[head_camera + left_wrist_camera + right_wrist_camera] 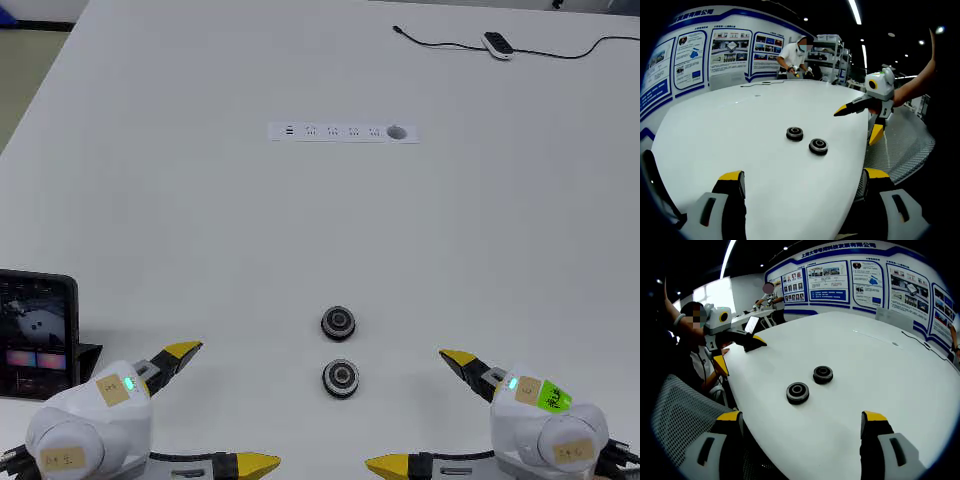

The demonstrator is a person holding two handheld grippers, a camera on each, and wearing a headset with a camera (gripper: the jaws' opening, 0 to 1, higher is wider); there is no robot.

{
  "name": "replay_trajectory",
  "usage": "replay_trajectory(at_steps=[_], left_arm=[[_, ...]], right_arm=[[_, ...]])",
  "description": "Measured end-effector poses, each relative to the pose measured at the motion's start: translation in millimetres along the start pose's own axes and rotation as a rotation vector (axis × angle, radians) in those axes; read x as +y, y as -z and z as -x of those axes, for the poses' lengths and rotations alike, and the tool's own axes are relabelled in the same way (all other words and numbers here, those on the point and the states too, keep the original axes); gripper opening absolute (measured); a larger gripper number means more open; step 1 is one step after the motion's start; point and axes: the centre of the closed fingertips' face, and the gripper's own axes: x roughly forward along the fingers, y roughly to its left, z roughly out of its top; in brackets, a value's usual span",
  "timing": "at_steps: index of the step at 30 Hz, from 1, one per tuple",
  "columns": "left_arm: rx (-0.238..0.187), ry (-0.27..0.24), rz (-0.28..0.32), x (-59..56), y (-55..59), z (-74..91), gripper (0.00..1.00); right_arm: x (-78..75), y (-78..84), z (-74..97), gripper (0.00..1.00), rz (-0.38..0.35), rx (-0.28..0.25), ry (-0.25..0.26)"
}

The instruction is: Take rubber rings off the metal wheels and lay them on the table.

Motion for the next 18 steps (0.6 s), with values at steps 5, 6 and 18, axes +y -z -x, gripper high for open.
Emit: replay_trajectory(at_steps=[5, 6, 18], left_arm=[[0.002, -0.002, 0.007, 0.7, 1.0, 0.9, 1.00], [0.002, -0.003, 0.008, 1.0, 1.3, 1.0, 0.99], [0.004, -0.001, 0.012, 1.8, 1.5, 0.2, 0.98]], right_arm=[[-0.2, 0.5, 0.0, 0.99, -0.006, 0.000, 0.002], [-0.3, 0.8, 0.0, 0.99, -0.008, 0.002, 0.002], [0.5, 5.3, 0.3, 0.99, -0.019, 0.014, 0.001]])
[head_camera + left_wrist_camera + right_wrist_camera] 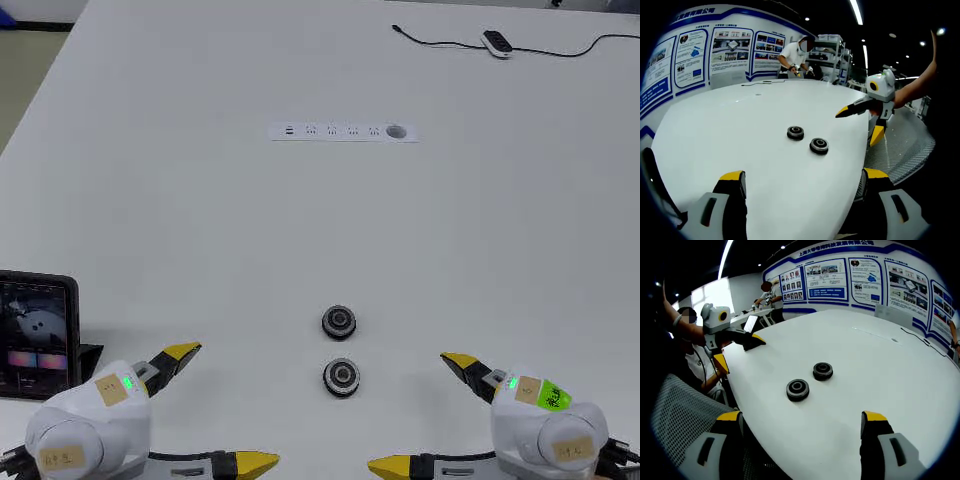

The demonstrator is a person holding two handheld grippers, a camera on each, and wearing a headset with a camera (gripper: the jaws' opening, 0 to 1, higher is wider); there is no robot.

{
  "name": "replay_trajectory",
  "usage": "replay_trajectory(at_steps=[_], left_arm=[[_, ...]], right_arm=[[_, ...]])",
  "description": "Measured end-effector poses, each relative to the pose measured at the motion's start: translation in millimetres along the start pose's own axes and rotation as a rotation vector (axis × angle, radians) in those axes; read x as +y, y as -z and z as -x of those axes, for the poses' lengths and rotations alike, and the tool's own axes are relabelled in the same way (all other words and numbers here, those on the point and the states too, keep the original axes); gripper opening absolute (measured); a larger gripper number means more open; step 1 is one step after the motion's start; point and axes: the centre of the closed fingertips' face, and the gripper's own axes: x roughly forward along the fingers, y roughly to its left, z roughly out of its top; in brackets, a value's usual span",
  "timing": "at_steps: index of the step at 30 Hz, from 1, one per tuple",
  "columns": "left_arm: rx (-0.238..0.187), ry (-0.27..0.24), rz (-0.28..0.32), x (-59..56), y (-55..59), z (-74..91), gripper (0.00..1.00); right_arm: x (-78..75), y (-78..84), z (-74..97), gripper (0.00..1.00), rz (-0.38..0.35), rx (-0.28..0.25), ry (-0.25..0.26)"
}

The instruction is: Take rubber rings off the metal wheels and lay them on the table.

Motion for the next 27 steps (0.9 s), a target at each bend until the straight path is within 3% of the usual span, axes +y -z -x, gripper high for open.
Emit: replay_trajectory(at_steps=[12, 27], left_arm=[[0.012, 0.008, 0.010, -0.6, 2.3, -1.7, 0.96], [0.020, 0.022, 0.009, -2.6, -1.1, -9.7, 0.86]], right_arm=[[2.0, -0.4, -2.8, 0.99, -0.017, 0.005, -0.008], [11.5, -6.8, -11.1, 0.94, -0.057, -0.002, -0.037]])
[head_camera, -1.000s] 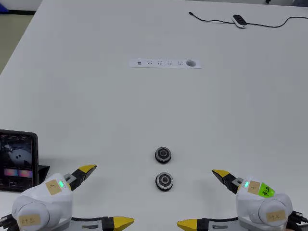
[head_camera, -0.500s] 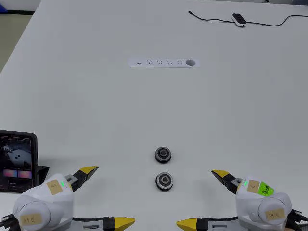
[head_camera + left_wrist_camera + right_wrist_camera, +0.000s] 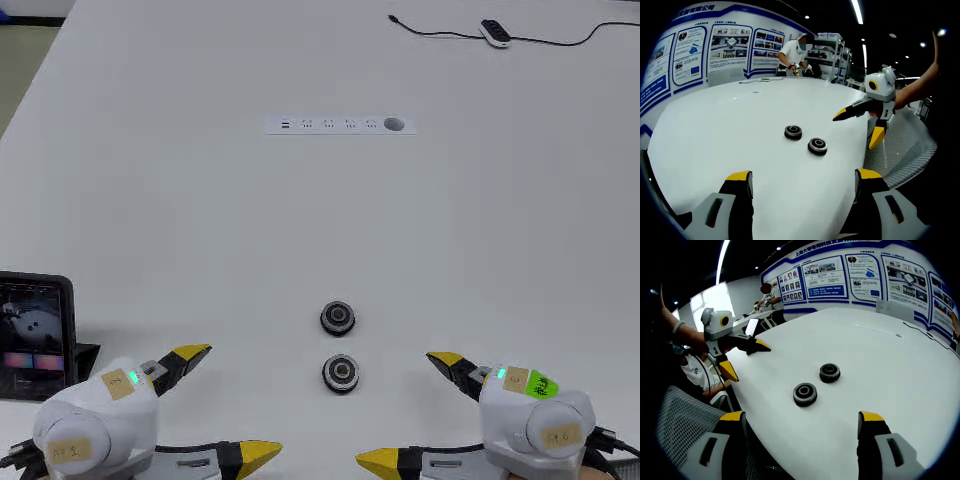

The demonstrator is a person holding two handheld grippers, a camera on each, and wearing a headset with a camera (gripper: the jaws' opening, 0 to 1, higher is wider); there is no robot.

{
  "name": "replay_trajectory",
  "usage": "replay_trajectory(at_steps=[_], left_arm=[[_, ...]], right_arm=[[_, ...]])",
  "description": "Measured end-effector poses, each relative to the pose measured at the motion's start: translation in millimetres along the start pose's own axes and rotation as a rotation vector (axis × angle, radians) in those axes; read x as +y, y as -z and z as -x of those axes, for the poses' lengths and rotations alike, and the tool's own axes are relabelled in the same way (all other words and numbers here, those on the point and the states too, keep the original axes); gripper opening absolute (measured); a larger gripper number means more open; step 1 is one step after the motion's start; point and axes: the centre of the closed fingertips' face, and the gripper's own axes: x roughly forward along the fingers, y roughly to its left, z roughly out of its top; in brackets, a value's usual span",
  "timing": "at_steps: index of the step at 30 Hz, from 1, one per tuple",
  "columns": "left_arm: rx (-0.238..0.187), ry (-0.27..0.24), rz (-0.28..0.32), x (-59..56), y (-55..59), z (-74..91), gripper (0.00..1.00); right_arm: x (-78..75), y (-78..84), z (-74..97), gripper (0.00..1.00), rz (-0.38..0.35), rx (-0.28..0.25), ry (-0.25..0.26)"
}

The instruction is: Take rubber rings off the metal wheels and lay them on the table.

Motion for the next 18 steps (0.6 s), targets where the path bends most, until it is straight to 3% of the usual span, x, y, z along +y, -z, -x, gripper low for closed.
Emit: replay_trajectory(at_steps=[18], left_arm=[[0.020, 0.049, -0.035, -9.0, -9.6, -18.7, 0.72]], right_arm=[[8.6, 1.5, -7.9, 0.85, -0.083, -0.003, -0.034]])
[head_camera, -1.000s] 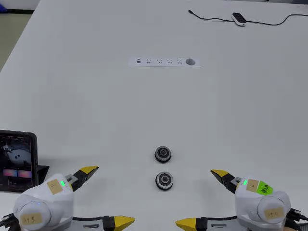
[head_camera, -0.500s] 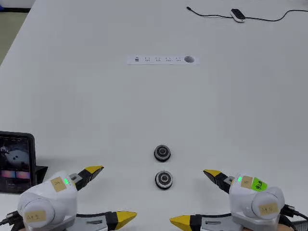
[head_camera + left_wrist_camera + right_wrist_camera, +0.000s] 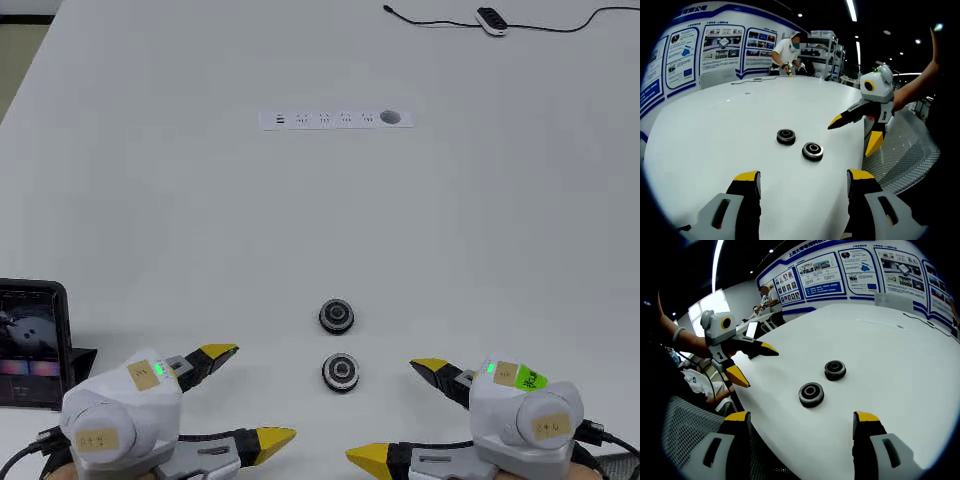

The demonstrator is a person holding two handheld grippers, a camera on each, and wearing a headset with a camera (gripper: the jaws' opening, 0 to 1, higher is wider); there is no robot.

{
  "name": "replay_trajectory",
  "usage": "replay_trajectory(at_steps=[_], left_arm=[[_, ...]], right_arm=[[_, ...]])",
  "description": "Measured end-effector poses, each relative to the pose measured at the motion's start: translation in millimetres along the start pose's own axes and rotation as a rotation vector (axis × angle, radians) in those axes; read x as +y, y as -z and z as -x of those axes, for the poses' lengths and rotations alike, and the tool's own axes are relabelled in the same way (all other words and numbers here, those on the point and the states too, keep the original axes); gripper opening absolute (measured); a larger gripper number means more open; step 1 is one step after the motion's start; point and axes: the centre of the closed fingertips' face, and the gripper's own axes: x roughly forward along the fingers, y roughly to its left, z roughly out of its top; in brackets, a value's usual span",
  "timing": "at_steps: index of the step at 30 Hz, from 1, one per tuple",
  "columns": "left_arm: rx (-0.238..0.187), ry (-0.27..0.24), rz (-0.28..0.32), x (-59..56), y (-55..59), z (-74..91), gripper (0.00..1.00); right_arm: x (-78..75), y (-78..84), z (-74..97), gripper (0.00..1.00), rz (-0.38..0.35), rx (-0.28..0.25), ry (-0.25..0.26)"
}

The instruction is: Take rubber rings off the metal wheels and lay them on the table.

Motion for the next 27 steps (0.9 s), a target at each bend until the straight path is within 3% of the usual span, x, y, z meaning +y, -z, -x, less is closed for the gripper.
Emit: replay_trajectory(at_steps=[27], left_arm=[[0.041, 0.092, -0.101, -15.4, -14.0, -28.2, 0.52]], right_arm=[[9.6, -3.7, -14.7, 0.79, -0.045, -0.012, -0.042]])
